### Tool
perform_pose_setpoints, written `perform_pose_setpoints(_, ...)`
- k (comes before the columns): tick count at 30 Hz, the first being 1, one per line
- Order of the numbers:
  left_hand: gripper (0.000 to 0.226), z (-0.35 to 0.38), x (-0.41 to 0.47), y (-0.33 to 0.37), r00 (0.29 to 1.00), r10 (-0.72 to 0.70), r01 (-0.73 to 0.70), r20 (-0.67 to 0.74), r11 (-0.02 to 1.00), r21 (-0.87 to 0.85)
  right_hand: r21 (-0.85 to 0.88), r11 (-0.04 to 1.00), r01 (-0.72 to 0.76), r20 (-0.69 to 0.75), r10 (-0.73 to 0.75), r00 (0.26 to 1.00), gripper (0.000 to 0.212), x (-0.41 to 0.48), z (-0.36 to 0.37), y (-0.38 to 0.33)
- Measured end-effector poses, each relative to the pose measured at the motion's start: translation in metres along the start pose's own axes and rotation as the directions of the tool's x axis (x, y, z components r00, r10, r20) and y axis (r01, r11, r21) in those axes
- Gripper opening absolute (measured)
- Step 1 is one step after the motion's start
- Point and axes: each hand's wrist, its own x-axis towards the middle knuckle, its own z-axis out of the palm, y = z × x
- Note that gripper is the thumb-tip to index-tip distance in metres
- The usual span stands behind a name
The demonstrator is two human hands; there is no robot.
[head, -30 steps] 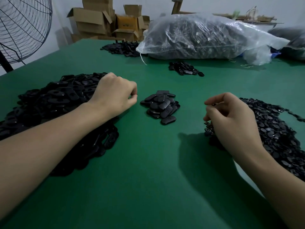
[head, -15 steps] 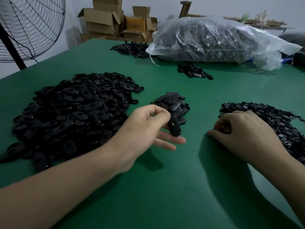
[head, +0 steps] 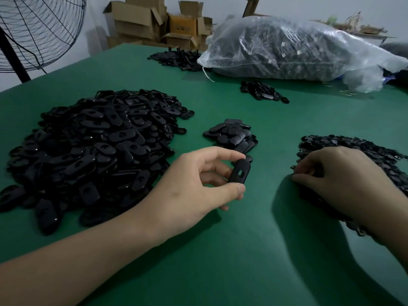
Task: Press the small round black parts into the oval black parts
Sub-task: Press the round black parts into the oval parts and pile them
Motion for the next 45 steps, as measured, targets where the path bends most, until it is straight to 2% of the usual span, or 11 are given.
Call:
perform_pose_setpoints(6,0.044,0.001,-0.001,-0.003,1.0,-0.017,0.017,-0.014,0.999,0.027,-0.021,1.0,0.008,-0.002,-0.008,1.0,0.007,0.0,0.0,0.002)
perform_pose_setpoints(12,0.045,0.004,-0.002,-0.005,0.999,-0.027,0.028,-0.024,0.999,0.046,-0.032,0.997,0.071,-0.031,-0.072,0.997,0.01,-0.003,0.0,-0.002)
perform_pose_setpoints(17,0.045,0.003,-0.002,-0.005,0.999,-0.042,0.042,-0.007,0.999,0.019,-0.079,0.99,0.119,-0.041,-0.123,0.992,0.006,-0.005,0.004,-0.01)
perform_pose_setpoints(19,0.045,0.003,-0.003,-0.005,0.999,-0.048,0.047,0.019,0.999,0.007,-0.019,0.984,0.178,-0.069,-0.179,0.981,0.004,-0.005,0.008,-0.014)
perform_pose_setpoints(22,0.045,0.003,-0.002,-0.004,0.999,-0.038,0.038,0.02,0.999,0.008,0.223,0.949,0.224,-0.146,-0.194,0.97,0.003,-0.01,0.012,-0.029)
perform_pose_setpoints(24,0.045,0.003,-0.002,-0.004,0.999,-0.036,0.036,0.019,0.999,0.01,0.448,0.868,0.212,-0.137,-0.168,0.976,0.007,-0.016,0.015,-0.04)
perform_pose_setpoints(26,0.046,0.003,-0.002,-0.004,0.999,-0.03,0.03,0.011,0.999,0.015,0.633,0.756,0.167,-0.064,-0.164,0.984,0.006,-0.019,0.018,-0.047)
perform_pose_setpoints(30,0.045,0.003,-0.002,-0.005,0.999,-0.023,0.023,-0.022,1.0,0.006,0.841,0.538,0.053,0.054,-0.18,0.982,0.006,-0.022,0.02,-0.052)
perform_pose_setpoints(33,0.039,0.003,-0.002,-0.005,0.999,-0.027,0.028,-0.044,1.0,0.002,0.906,0.423,-0.029,0.105,-0.156,0.982,0.01,-0.024,0.02,-0.054)
perform_pose_setpoints(38,0.037,0.003,-0.001,-0.007,0.996,0.004,-0.003,-0.084,1.0,0.01,0.961,0.242,-0.134,0.159,-0.087,0.983,0.034,-0.024,0.019,-0.056)
perform_pose_setpoints(45,0.042,0.003,0.0,-0.009,0.99,0.059,-0.057,-0.131,0.998,0.019,0.971,0.097,-0.22,0.229,-0.093,0.969,0.031,-0.026,0.017,-0.06)
